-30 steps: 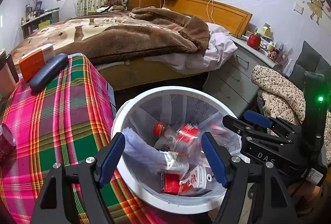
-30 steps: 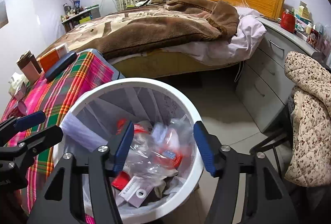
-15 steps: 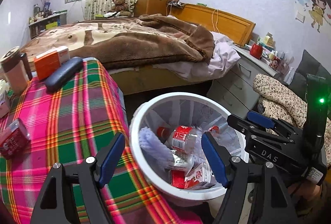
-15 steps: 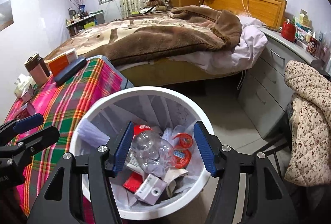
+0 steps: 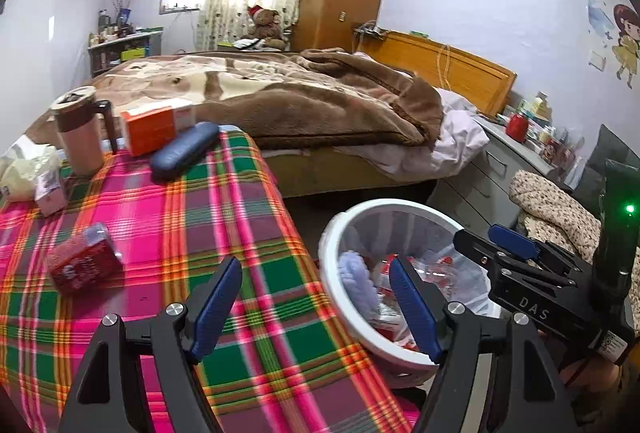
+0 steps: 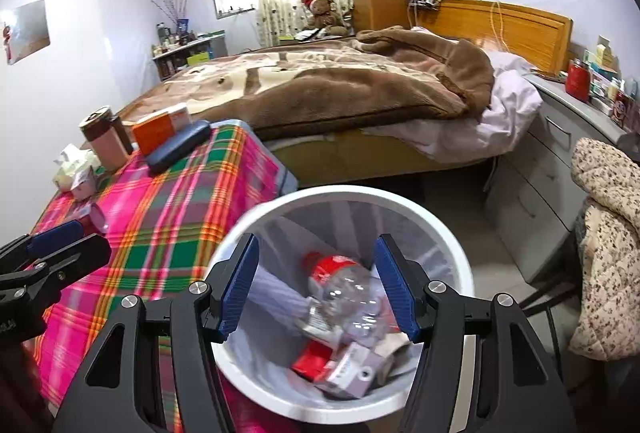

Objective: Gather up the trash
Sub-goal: 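Move both tools back over the table toward the red can and purple carton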

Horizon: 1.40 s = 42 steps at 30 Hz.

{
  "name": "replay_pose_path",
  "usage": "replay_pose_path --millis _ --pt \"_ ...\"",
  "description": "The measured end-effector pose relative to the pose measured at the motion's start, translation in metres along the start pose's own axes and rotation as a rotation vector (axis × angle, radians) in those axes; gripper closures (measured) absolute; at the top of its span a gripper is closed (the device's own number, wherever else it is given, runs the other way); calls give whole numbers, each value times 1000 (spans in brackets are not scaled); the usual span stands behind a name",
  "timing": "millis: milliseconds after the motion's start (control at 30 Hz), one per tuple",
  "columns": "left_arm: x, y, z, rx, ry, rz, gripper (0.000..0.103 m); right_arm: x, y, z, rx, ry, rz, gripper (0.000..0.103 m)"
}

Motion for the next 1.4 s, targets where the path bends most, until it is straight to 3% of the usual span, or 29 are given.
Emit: replay_pose_path --millis 867,1400 --pt "63 4 -179 215 -192 86 27 -18 -11 -138 182 -175 -25 41" --pt "67 1 -287 310 -273 78 27 -53 -5 -224 225 -304 -155 41"
Point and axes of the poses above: each gripper's, at about its wrist camera, not at the fingertips, and x roughly against the way its jaws point, z to its right, y to its underside, the point moved 5 cm from there along -x, roughly the way its jaws point, and after that the axes turned 10 degrees about -z, right-handed, at the moved point
